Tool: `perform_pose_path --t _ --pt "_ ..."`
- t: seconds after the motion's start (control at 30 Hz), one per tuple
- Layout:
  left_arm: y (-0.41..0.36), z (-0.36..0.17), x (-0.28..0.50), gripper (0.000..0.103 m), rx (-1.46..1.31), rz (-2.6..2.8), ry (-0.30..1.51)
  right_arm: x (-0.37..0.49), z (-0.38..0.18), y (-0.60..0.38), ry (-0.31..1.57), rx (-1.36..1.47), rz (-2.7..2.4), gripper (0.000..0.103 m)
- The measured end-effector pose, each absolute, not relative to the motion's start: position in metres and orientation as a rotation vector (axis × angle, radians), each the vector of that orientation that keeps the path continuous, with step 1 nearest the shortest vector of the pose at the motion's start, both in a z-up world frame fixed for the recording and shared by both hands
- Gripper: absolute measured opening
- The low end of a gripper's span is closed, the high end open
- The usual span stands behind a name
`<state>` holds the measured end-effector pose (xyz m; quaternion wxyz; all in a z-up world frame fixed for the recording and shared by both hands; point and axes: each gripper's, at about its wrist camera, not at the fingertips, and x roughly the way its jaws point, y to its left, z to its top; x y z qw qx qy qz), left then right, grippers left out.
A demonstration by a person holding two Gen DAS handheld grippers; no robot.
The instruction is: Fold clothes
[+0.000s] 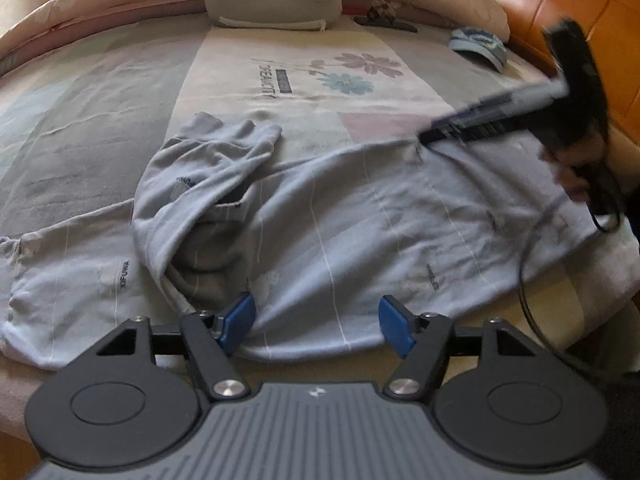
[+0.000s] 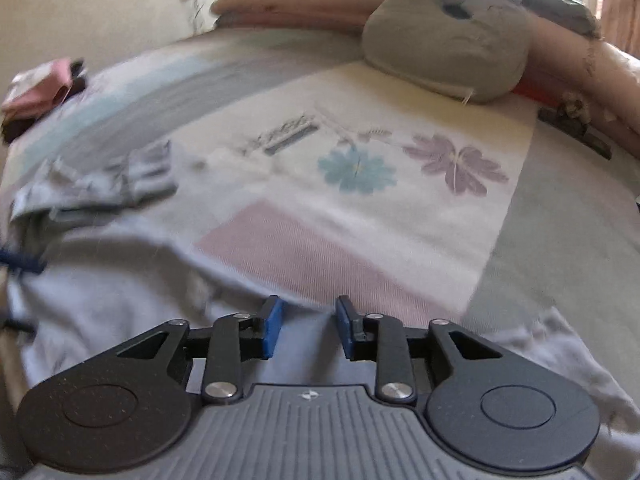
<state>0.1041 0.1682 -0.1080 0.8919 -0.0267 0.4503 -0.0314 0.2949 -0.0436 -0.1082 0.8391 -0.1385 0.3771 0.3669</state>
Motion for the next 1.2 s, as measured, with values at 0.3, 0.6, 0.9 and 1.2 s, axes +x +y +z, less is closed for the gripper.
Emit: perform_pose_path --t 0.3,0.6,0.9,1.2 --pt "0.160 -0.078 0.110 0.071 0.011 -0.113 0.860 0.260 -0.072 -0.105 0.737 -0.234 0.689 0.072" --pt "0.109 -0.089 0.166 0.073 0.043 -0.247 0.814 0.204 -0.107 -0.177 0.844 -0.230 0.491 0.089" --pt "0.103 -0.106 0.170 0.074 0.074 -0.183 0.876 0.164 -0.110 -0.216 0.784 -0.192 0.401 0.103" --pt "0.084 -0.117 0.147 0.079 0.092 -0.202 0.871 0.177 -0.118 -0.244 0.769 -0.107 0.316 0.103"
